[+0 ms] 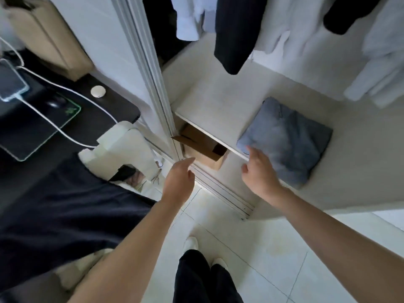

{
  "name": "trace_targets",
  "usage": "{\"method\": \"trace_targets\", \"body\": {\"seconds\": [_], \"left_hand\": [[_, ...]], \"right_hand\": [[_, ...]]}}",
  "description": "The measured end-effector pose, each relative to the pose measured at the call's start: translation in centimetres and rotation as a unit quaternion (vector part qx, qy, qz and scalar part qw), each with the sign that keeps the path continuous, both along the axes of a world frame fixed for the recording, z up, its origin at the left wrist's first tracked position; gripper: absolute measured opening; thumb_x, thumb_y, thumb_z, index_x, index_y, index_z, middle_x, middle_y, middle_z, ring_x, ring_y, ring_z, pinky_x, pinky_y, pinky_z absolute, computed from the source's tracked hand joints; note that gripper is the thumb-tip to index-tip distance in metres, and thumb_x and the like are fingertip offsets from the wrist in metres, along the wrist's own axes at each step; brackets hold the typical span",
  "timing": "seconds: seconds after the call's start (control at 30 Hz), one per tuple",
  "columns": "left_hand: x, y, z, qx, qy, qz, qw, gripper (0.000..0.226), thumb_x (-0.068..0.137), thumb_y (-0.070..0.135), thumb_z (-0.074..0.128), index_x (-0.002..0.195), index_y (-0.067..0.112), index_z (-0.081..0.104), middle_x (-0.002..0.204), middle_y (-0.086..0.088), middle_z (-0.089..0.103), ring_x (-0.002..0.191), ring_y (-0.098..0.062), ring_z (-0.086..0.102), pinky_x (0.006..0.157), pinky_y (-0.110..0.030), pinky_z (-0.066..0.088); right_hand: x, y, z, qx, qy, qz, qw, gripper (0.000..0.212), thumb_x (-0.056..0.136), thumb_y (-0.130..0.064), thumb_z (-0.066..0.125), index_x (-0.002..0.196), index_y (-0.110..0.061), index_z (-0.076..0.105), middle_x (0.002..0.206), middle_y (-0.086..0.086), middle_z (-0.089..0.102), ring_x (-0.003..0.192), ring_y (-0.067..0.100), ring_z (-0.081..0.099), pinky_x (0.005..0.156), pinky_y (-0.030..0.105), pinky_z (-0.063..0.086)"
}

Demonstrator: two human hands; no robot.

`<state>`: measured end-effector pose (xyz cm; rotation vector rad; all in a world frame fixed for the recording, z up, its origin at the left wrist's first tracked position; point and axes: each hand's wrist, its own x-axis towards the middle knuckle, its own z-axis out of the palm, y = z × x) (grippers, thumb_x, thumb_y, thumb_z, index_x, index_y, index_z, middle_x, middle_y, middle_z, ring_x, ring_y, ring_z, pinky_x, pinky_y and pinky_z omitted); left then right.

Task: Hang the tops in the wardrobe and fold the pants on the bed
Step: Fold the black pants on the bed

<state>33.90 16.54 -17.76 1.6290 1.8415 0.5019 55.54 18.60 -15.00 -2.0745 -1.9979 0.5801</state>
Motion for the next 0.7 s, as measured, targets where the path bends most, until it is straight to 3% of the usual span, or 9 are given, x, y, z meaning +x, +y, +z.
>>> {"method": "trace_targets", "body": {"seconds": [0.17, 0.27, 0.3, 0.4, 0.5, 0.57, 0.63, 0.7], "left_hand": [[-5.4, -7.3, 7.1, 0.101, -0.002, 0.063, 0.993, 0.042, 0.093, 0.001, 0.051, 0.129, 0.021, 0.06, 0.129, 0.004, 0.061, 0.118, -0.006, 0.056, 0.1, -0.014, 0.042], [-7.9, -11.2, 11.0, 0.162, -0.029, 0.126, 0.978, 0.041, 0.092, 0.001, 0.052, 0.123, 0.026, 0.063, 0.118, 0.01, 0.061, 0.093, 0.014, 0.057, 0.075, 0.003, 0.04], [-9.0, -12.5, 12.2, 0.179, -0.029, 0.152, 0.972, 0.041, 0.092, 0.001, 0.052, 0.121, 0.028, 0.063, 0.116, 0.011, 0.061, 0.089, 0.012, 0.059, 0.071, 0.002, 0.041], [-12.8, -15.4, 15.2, 0.244, 0.042, 0.23, 0.941, 0.037, 0.09, 0.001, 0.053, 0.116, 0.025, 0.065, 0.11, 0.019, 0.058, 0.094, -0.003, 0.058, 0.081, -0.007, 0.041], [-18.5, -17.6, 16.9, 0.28, 0.145, 0.316, 0.895, 0.033, 0.087, -0.004, 0.056, 0.114, 0.012, 0.066, 0.106, 0.005, 0.063, 0.107, -0.017, 0.052, 0.094, -0.015, 0.037], [-21.6, -18.4, 16.7, 0.231, 0.182, 0.348, 0.89, 0.029, 0.089, -0.001, 0.058, 0.117, 0.007, 0.065, 0.109, -0.006, 0.065, 0.11, -0.026, 0.051, 0.097, -0.033, 0.041], [-24.6, -18.7, 16.1, 0.125, 0.143, 0.381, 0.905, 0.023, 0.096, 0.016, 0.053, 0.114, 0.009, 0.065, 0.108, -0.007, 0.066, 0.107, -0.03, 0.055, 0.093, -0.042, 0.044], [-27.7, -18.6, 15.4, -0.016, 0.106, 0.384, 0.917, 0.033, 0.099, 0.035, 0.043, 0.099, 0.011, 0.066, 0.087, -0.007, 0.065, 0.089, -0.033, 0.06, 0.08, -0.043, 0.047]], "right_hand": [[-7.7, -3.3, 5.8, -0.011, 0.106, 0.122, 0.987, 0.049, 0.095, -0.014, 0.05, 0.141, -0.007, 0.038, 0.134, 0.014, 0.05, 0.124, 0.03, 0.045, 0.101, 0.035, 0.039], [-12.3, -5.3, 9.1, -0.001, 0.159, 0.201, 0.967, 0.043, 0.096, -0.015, 0.049, 0.138, -0.011, 0.041, 0.133, 0.009, 0.05, 0.123, 0.024, 0.044, 0.095, 0.026, 0.039], [-14.1, -5.8, 10.2, 0.012, 0.165, 0.232, 0.959, 0.042, 0.096, -0.016, 0.05, 0.137, -0.01, 0.042, 0.131, 0.009, 0.051, 0.122, 0.023, 0.045, 0.094, 0.024, 0.039], [-18.9, -6.3, 12.8, 0.069, 0.158, 0.301, 0.938, 0.041, 0.095, -0.017, 0.054, 0.134, -0.008, 0.047, 0.124, 0.009, 0.056, 0.116, 0.022, 0.05, 0.095, 0.03, 0.046], [-24.1, -6.2, 14.9, 0.092, 0.167, 0.348, 0.918, 0.037, 0.096, -0.019, 0.052, 0.132, -0.01, 0.05, 0.125, 0.008, 0.057, 0.115, 0.021, 0.05, 0.095, 0.031, 0.046], [-26.2, -5.7, 15.3, 0.106, 0.164, 0.367, 0.91, 0.036, 0.096, -0.021, 0.051, 0.131, -0.012, 0.051, 0.123, 0.006, 0.057, 0.115, 0.02, 0.049, 0.095, 0.031, 0.045], [-28.6, -4.9, 15.0, 0.114, 0.129, 0.388, 0.905, 0.033, 0.097, -0.023, 0.048, 0.128, -0.012, 0.054, 0.119, 0.005, 0.06, 0.111, 0.021, 0.051, 0.095, 0.033, 0.045], [-31.2, -3.7, 14.3, 0.122, 0.025, 0.392, 0.911, 0.03, 0.098, -0.03, 0.041, 0.116, -0.016, 0.06, 0.107, 0.004, 0.065, 0.101, 0.024, 0.056, 0.087, 0.037, 0.047]]}}
